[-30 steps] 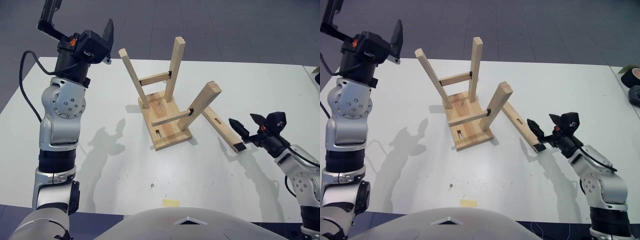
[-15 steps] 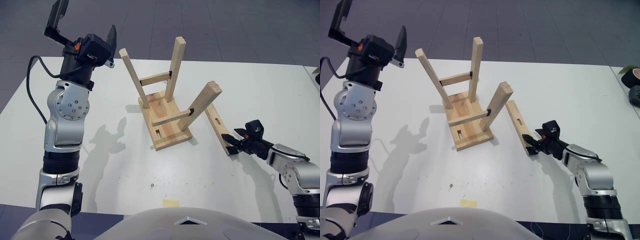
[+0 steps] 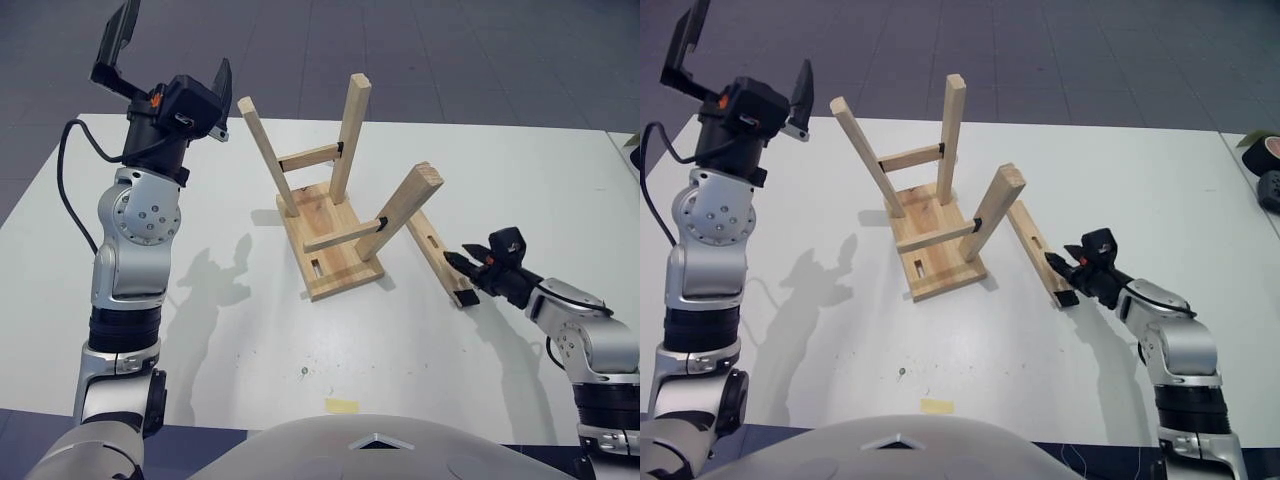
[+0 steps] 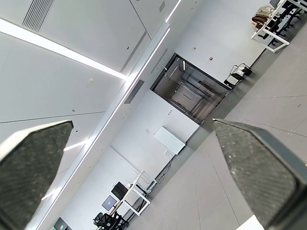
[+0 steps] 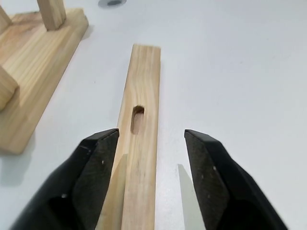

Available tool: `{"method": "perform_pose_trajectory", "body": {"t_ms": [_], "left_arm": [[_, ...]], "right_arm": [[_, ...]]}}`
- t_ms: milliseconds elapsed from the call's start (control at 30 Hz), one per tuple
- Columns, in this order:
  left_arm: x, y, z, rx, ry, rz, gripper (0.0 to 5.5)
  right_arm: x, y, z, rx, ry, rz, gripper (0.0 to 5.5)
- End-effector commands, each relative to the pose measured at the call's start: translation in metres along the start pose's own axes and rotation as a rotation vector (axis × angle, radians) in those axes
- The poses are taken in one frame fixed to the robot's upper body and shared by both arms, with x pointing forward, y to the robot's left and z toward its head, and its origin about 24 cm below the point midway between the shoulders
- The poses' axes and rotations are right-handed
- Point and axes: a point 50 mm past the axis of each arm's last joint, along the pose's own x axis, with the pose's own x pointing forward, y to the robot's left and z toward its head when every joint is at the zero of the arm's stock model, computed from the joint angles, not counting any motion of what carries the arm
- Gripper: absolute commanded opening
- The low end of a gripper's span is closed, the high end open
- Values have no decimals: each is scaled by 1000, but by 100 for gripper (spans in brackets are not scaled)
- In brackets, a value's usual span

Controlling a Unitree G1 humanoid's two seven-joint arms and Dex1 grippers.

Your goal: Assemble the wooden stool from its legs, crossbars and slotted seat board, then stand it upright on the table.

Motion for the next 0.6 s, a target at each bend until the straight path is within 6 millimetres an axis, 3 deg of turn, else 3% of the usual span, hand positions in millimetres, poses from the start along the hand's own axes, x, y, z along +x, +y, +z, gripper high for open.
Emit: {"method": "perform_pose_trajectory", "body": {"t_ms": [33,200,600], "left_arm": [[-1,0,0,2,7,3,540],[-2,-1,0,2,10,2,540],[-4,-3,0,-4,19,6,540]], "right_arm": [[3,12,-13,23,68,21,320],[4,16,-35,43,183,7,401],[7,9,-33,-61,227,-22,227]]}}
